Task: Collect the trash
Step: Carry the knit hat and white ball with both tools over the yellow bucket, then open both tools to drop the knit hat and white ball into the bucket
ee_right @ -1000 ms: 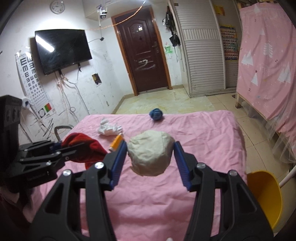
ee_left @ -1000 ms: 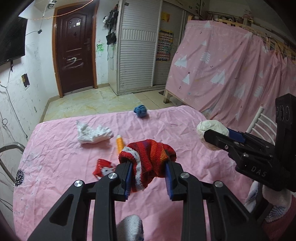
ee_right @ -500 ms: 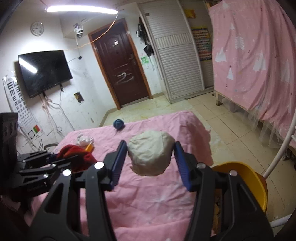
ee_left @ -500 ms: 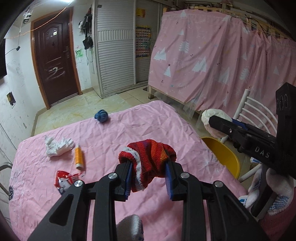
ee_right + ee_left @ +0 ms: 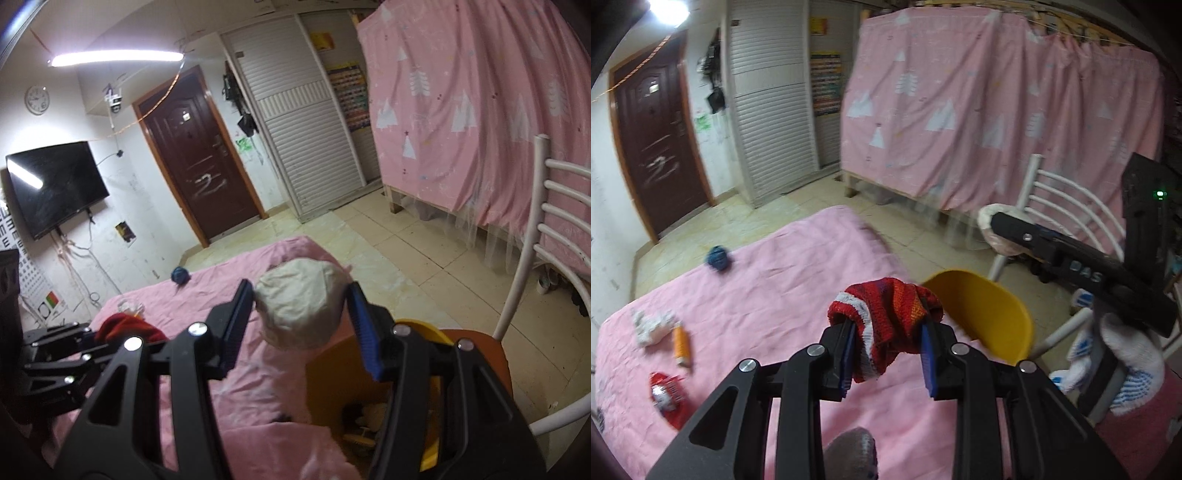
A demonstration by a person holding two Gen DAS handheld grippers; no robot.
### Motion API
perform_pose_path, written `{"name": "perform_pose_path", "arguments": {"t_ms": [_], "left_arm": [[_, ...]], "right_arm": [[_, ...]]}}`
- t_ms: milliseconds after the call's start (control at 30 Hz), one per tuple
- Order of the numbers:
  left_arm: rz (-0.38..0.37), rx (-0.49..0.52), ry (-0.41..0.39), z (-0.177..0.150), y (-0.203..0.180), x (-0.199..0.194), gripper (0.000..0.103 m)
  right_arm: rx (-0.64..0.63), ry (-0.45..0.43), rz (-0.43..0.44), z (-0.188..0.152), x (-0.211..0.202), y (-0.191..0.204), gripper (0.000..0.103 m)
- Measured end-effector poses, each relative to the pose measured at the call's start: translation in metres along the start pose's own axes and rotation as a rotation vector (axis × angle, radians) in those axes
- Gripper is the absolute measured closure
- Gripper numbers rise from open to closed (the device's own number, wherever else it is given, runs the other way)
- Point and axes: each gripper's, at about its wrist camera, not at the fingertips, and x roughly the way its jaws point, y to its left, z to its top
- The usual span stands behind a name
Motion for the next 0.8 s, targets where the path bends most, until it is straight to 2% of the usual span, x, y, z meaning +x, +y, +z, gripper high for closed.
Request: {"name": "perform_pose_path", "arguments": {"t_ms": [300, 533, 567, 600, 667, 800], "left_arm": [[-0.11, 0.065, 0.02, 0.016, -0.052, 0.03, 0.083], [-0.133, 0.098, 0.057, 0.023, -0.08, 0.059, 0.081], [-0.137, 0.104, 0.066, 0.023, -0.082, 0.064, 0.072], [-0.136, 0.107, 0.074, 0.023, -0.084, 0.07, 0.055], [-0.125, 0.098, 0.082, 0.023, -0.084, 0.078, 0.033], [-0.111, 0.073, 0.083, 0.018, -0.075, 0.08, 0.031]], "right_arm": [[0.061, -0.032, -0.042, 0.002, -0.011, -0.036, 0.052], [0.1, -0.047, -0.055, 0.004, -0.015, -0.056, 0.052], [0.107, -0.048, -0.056, 0.004, -0.015, -0.059, 0.052], [0.111, -0.047, -0.057, 0.004, -0.015, -0.059, 0.052], [0.116, -0.046, -0.059, 0.003, -0.014, -0.061, 0.052], [0.121, -0.035, -0.061, 0.001, -0.01, -0.064, 0.052]]}}
